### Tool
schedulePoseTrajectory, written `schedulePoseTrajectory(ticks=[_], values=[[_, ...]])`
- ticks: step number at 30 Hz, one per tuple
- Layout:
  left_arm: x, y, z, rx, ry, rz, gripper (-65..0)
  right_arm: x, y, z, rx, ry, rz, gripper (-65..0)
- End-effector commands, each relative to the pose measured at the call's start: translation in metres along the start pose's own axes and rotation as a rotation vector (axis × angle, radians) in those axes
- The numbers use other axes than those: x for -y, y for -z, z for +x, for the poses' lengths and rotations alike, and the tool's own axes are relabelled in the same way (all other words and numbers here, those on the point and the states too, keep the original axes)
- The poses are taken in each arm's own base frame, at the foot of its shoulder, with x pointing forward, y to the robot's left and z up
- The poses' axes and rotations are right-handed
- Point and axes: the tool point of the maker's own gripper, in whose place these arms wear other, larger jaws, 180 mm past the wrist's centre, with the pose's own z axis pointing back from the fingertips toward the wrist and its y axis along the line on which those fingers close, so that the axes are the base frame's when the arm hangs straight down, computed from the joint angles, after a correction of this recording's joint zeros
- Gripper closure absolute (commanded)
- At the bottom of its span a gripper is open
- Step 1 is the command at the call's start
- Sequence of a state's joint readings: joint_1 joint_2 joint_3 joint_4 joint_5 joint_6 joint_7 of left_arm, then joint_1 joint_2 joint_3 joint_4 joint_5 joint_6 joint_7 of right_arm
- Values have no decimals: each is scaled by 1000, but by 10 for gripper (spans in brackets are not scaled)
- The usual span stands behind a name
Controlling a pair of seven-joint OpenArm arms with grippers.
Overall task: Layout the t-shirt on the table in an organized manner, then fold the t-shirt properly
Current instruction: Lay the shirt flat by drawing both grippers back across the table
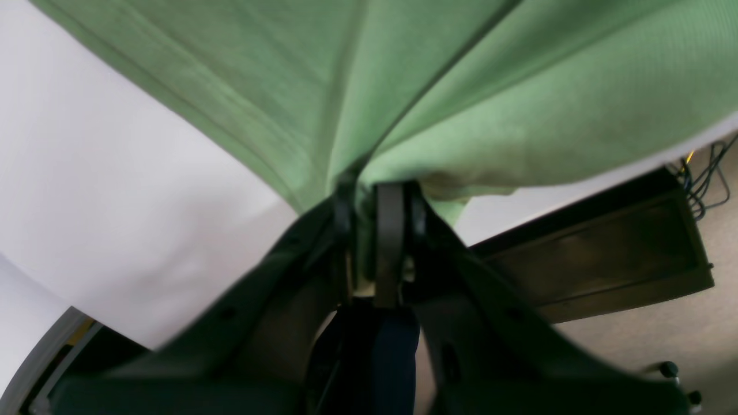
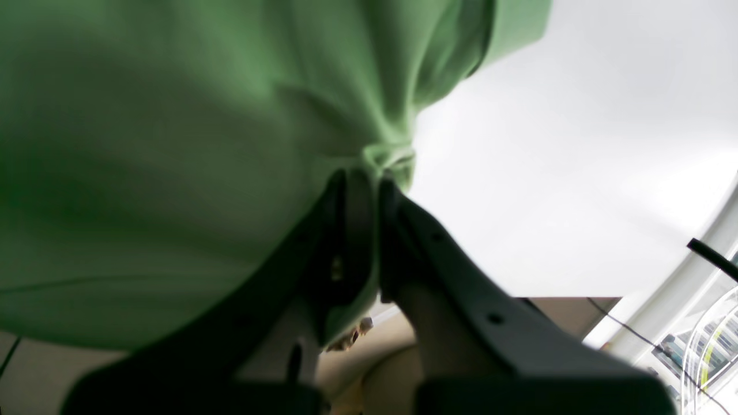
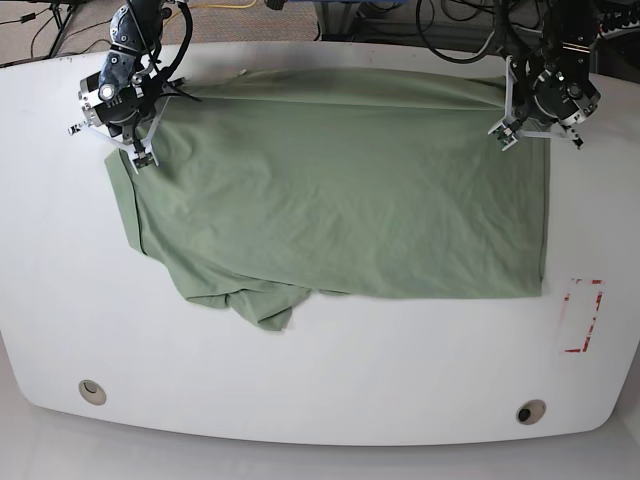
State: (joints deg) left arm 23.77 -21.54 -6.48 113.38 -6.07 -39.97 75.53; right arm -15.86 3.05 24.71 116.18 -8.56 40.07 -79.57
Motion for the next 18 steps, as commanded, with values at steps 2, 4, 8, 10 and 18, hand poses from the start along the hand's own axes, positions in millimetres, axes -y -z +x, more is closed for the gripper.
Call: schedulePoseTrajectory(ticks=[2, 4, 8, 10, 18], values=[[1, -2, -23, -77, 20, 14, -8, 6, -2, -17, -48, -11, -33, 0], [9, -1, -29, -92, 25, -4, -8, 3, -1, -24, -62, -14, -24, 0], [22, 1, -41, -117, 32, -35, -8, -1, 0, -31, -79, -15, -16, 0], [27, 1, -45, -129, 35, -47, -8, -5, 1, -38, -96, -9, -5, 0], [34, 2, -51, -142, 38, -64, -8, 2, 1, -53, -125, 37, -15, 0]])
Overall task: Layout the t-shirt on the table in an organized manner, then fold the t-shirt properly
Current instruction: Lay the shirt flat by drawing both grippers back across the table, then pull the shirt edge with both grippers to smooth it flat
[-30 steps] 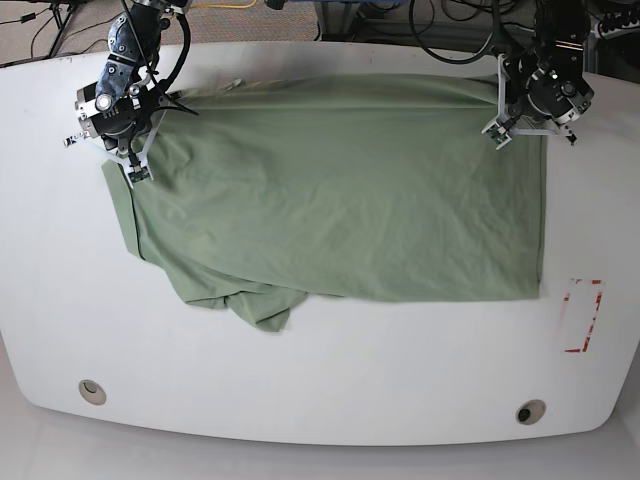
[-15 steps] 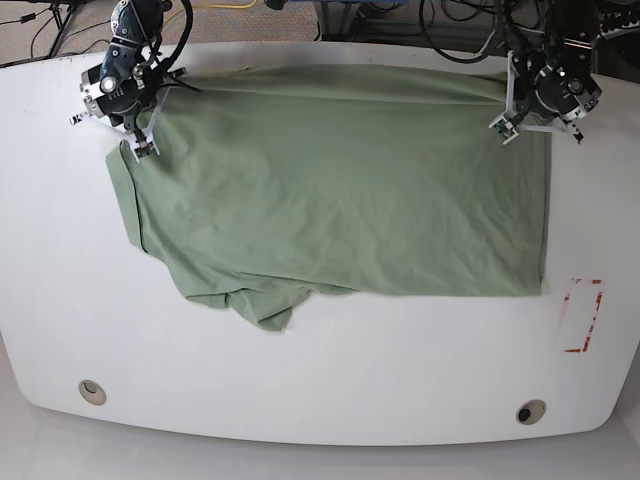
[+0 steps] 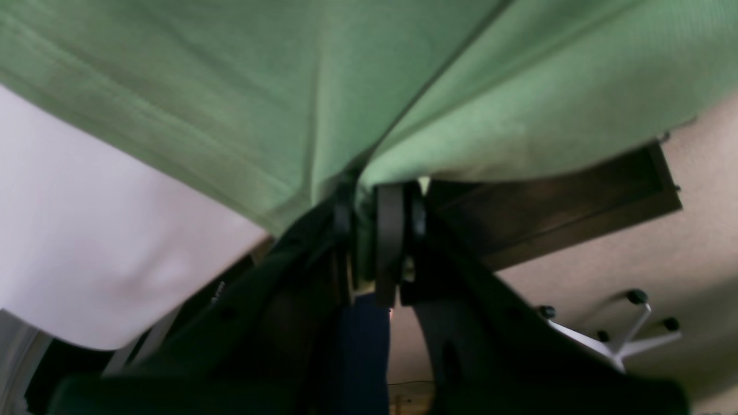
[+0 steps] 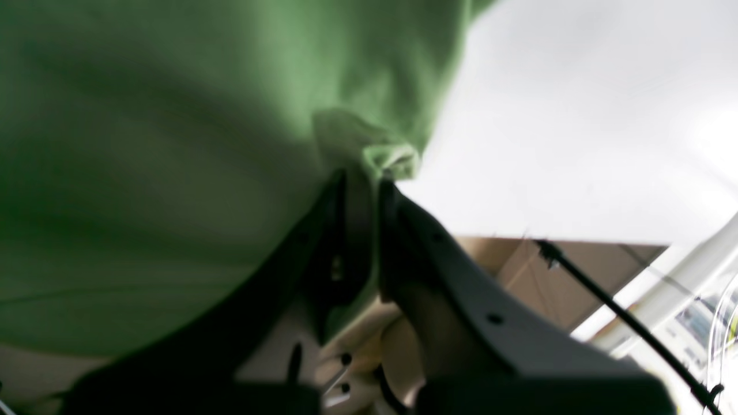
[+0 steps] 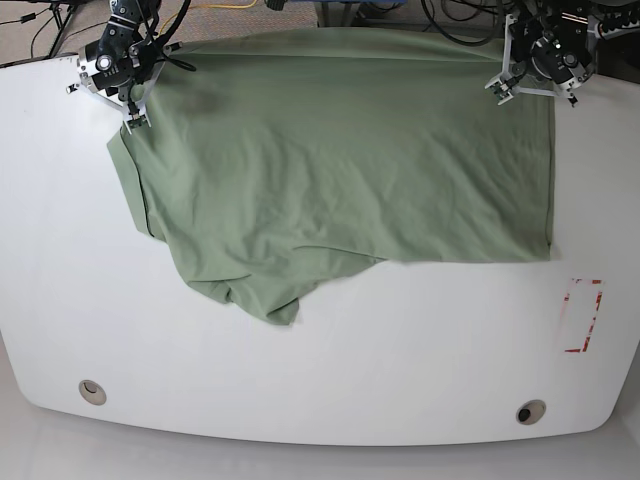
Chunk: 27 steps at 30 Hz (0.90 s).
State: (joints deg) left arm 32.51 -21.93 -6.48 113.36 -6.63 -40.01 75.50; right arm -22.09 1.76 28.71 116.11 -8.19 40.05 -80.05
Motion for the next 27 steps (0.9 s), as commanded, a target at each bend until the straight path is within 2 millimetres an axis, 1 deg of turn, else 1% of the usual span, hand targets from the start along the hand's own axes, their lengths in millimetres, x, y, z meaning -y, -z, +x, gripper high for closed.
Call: schedulePoseTrajectory(ticks=[1, 3, 5, 10, 11, 13, 17, 21, 25, 27], values=[[-13, -6, -8, -40, 8, 53, -8, 13, -5, 2, 1, -1, -47, 0], [-17, -7, -4, -31, 6, 62, -8, 13, -5, 2, 3, 0, -47, 0], [-28, -10, 3, -13, -5, 89, -8, 14, -5, 5, 11, 2, -48, 0], [-54, -19, 11, 17, -47, 147, -8, 15, -6, 8, 18, 8, -49, 0], [-60, -21, 14, 28, -54, 162, -8, 15, -6, 10, 23, 10, -50, 0], [-70, -26, 21, 47, -65, 186, -8, 20, -9, 22, 52, 22, -60, 0], [-79, -29, 26, 62, -75, 204, -8, 23, -12, 31, 75, 32, -64, 0], [-89, -35, 36, 91, -80, 229, -8, 31, -18, 52, 127, 50, -77, 0], [-95, -37, 40, 101, -85, 241, -8, 29, -21, 63, 155, 64, -69, 0], [-96, -38, 41, 102, -85, 244, -8, 33, -24, 73, 179, 72, -75, 0]])
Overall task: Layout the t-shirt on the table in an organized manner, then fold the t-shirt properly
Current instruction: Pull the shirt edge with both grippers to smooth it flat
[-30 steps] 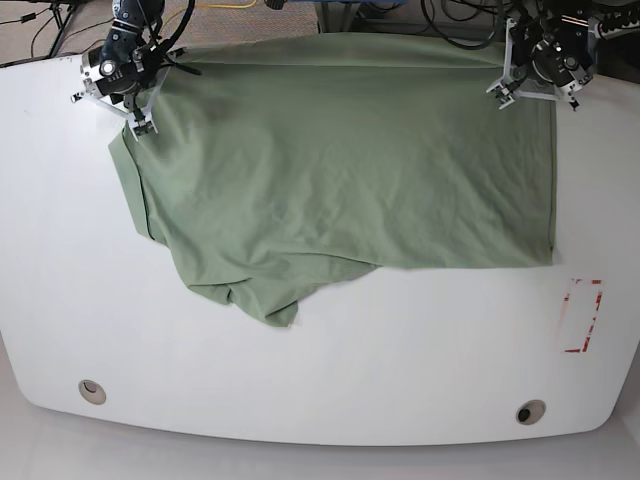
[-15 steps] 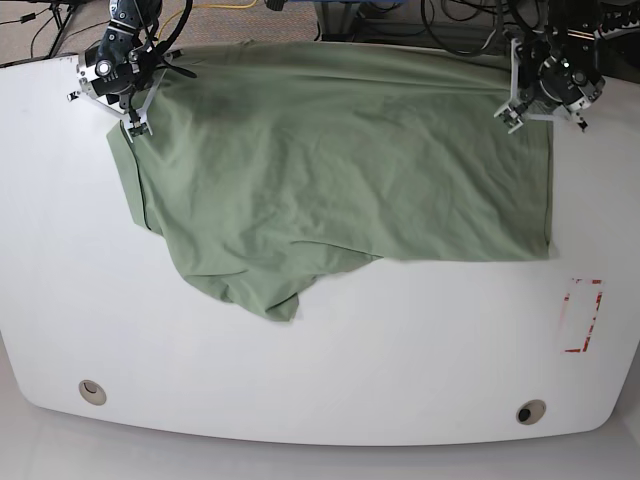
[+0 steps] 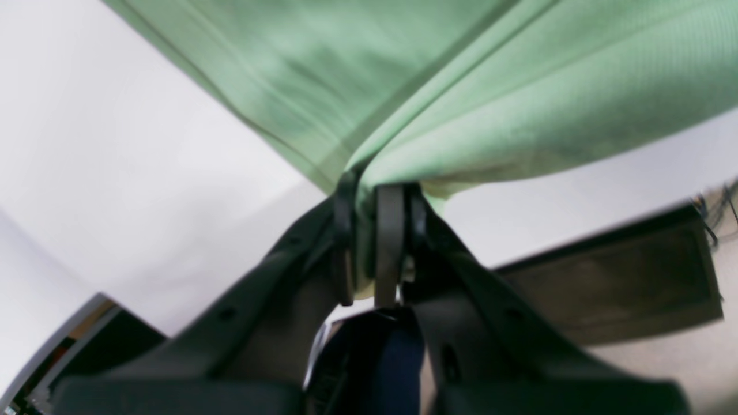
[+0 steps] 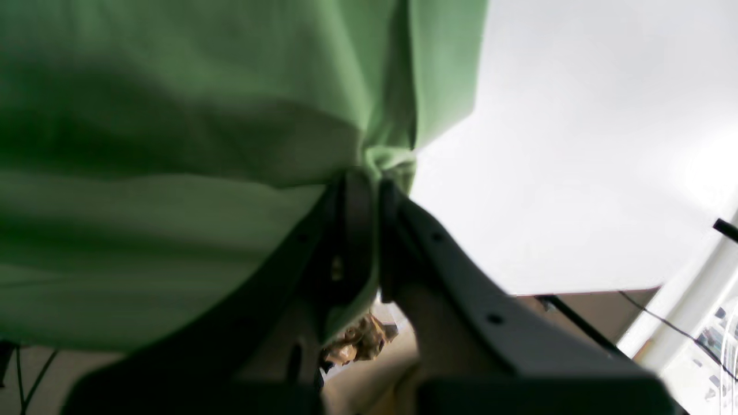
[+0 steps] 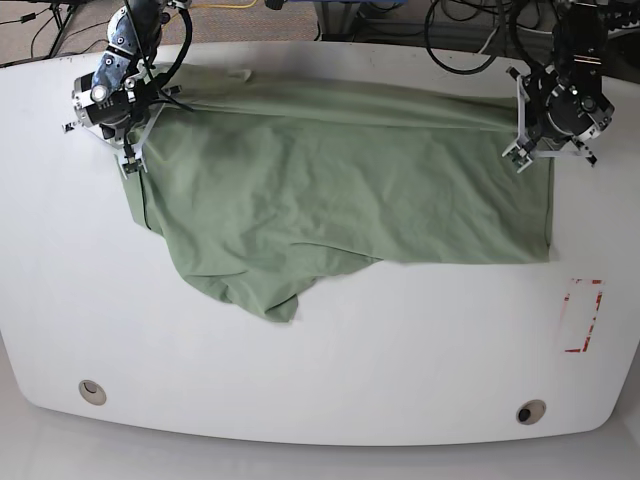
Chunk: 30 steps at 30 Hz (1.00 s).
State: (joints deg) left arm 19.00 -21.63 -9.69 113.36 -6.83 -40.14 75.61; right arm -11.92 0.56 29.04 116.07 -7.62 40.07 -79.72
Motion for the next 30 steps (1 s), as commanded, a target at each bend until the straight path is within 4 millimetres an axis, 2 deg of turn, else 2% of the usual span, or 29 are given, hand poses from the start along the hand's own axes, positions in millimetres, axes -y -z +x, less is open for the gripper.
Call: schedulePoseTrajectory(ticks=[1, 4, 8, 16, 24, 30], values=[[-14, -5, -10, -50, 7, 54, -8, 16, -6, 9, 13, 7, -56, 0], [-14, -5, -10, -48, 6, 53, -8, 18, -8, 18, 34, 15, -58, 0], [-25, -5, -1, -31, -6, 73, -8, 22, -10, 32, 67, 26, -63, 0], [-34, 1, 3, -31, -27, 74, -10, 26, -11, 48, 96, 38, -62, -5], [-47, -4, 24, 16, -18, 104, -10, 25, -10, 49, 97, 33, -58, -6], [-47, -4, 27, 19, -11, 105, -11, 22, -3, 50, 84, 34, -38, -8]])
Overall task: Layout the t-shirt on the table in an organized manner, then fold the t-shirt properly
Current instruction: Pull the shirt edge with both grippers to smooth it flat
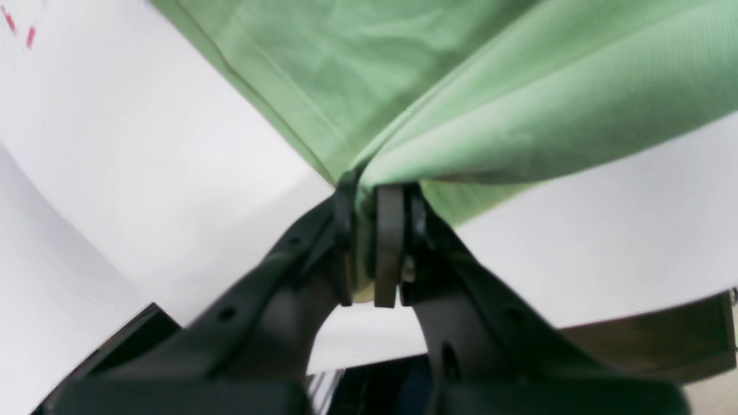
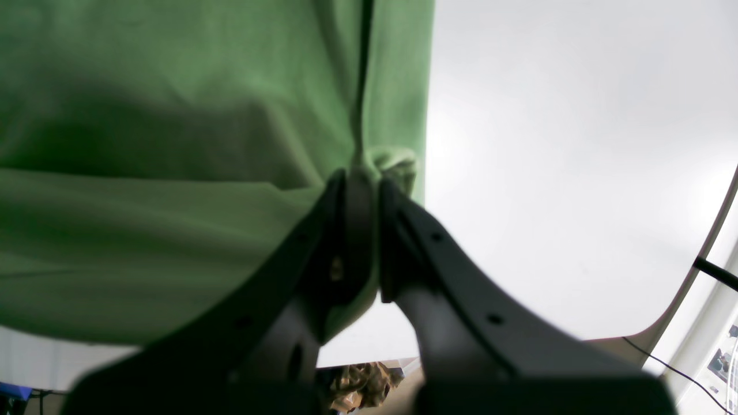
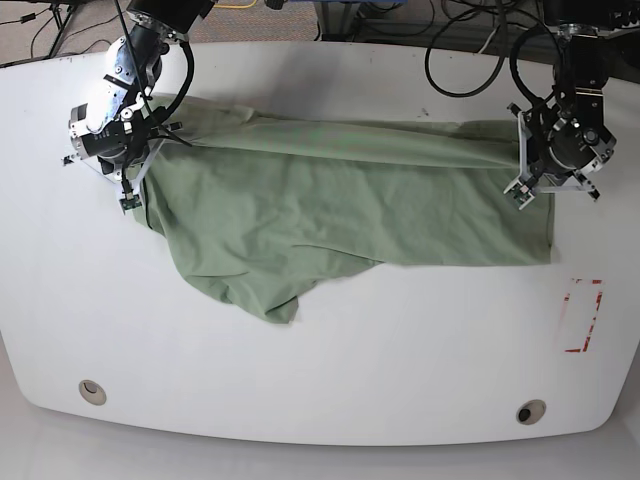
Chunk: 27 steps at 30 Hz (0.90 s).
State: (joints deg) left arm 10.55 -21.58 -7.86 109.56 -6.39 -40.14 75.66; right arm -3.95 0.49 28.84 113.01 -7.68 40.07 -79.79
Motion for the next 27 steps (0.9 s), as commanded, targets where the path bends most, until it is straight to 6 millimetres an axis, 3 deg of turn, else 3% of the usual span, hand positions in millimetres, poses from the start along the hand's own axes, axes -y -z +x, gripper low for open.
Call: schedulePoseTrajectory(ticks=[1, 5, 10, 12, 19, 21, 23, 27], values=[[-16, -6, -6, -35, 6, 57, -13, 11, -1, 4, -7, 3, -35, -8], [-16, -6, -6, -34, 7, 57, -35, 8, 5, 2, -22, 3, -17, -8], [-15, -6, -2, -29, 17, 56, -172, 9, 7, 13, 6, 8, -16, -24], [-19, -7, 1, -21, 15, 66, -219, 10, 8, 14, 10, 9, -14, -68], [-33, -12, 14, 9, 6, 97, -321, 16, 4, 26, 41, 21, -26, -455], [-37, -14, 18, 19, 3, 107, -329, 17, 2, 28, 49, 22, -31, -528], [-42, -16, 22, 29, 0, 118, -331, 19, -1, 31, 62, 22, -40, -564], [-54, -22, 33, 60, -9, 143, -329, 24, -12, 32, 81, 23, -70, -568]])
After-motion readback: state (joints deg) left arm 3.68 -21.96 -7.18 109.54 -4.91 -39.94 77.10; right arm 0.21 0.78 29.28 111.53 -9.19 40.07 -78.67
